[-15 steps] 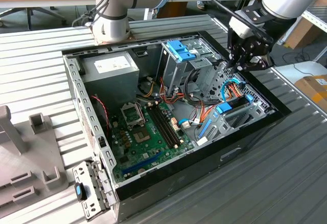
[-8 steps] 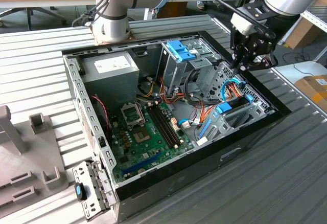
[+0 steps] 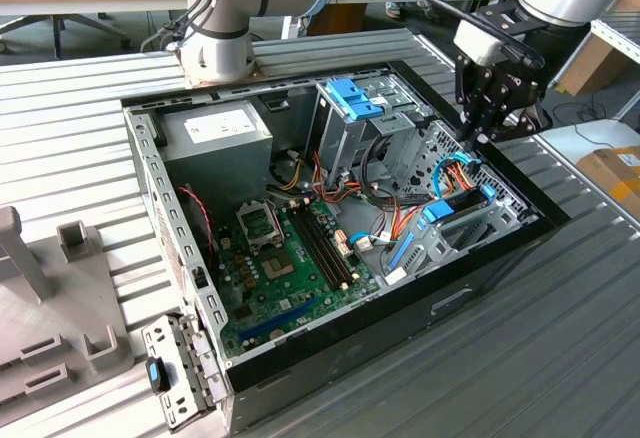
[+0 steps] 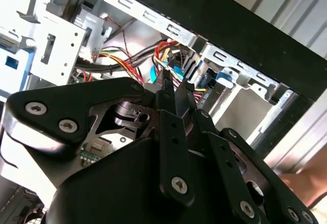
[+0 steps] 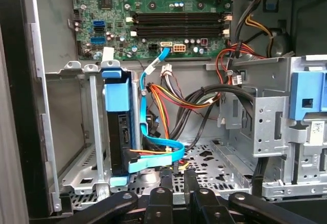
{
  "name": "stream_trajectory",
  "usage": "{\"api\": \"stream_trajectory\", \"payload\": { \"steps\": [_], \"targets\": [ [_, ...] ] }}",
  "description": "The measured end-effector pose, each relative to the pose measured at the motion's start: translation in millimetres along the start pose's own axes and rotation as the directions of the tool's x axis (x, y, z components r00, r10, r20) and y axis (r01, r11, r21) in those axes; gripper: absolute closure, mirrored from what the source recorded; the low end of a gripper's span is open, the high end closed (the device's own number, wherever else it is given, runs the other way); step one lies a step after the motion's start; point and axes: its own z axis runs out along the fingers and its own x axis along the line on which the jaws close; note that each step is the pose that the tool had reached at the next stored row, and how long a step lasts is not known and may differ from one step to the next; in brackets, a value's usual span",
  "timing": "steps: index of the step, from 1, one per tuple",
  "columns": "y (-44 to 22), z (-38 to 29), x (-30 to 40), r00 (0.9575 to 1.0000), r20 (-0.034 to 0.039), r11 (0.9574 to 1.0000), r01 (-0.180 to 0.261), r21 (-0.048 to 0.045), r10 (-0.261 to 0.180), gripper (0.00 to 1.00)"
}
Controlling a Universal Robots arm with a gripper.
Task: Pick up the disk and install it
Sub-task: 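Insert the first disk wire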
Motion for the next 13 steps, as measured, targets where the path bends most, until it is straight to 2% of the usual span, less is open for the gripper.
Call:
{"api": "stream_trajectory", "payload": {
  "steps": [2,5,6,8,13],
  "targets": [
    [-0.4,0.0,0.0,1.0,-0.0018,1.0,0.0,-0.0026,0.0,0.76],
    [-5.5,0.5,1.3,1.0,-0.0024,0.9999,0.0,-0.0147,0.0,0.76],
    [-7.3,0.6,3.6,1.0,-0.0027,0.9998,0.0,-0.02,0.0,0.76],
    [-8.0,0.7,7.2,1.0,-0.0026,0.9997,0.0,-0.0234,0.0,0.76],
    [-8.6,0.1,24.2,1.0,-0.0032,0.9995,-0.001,-0.0304,0.001,0.76]
  ]
}}
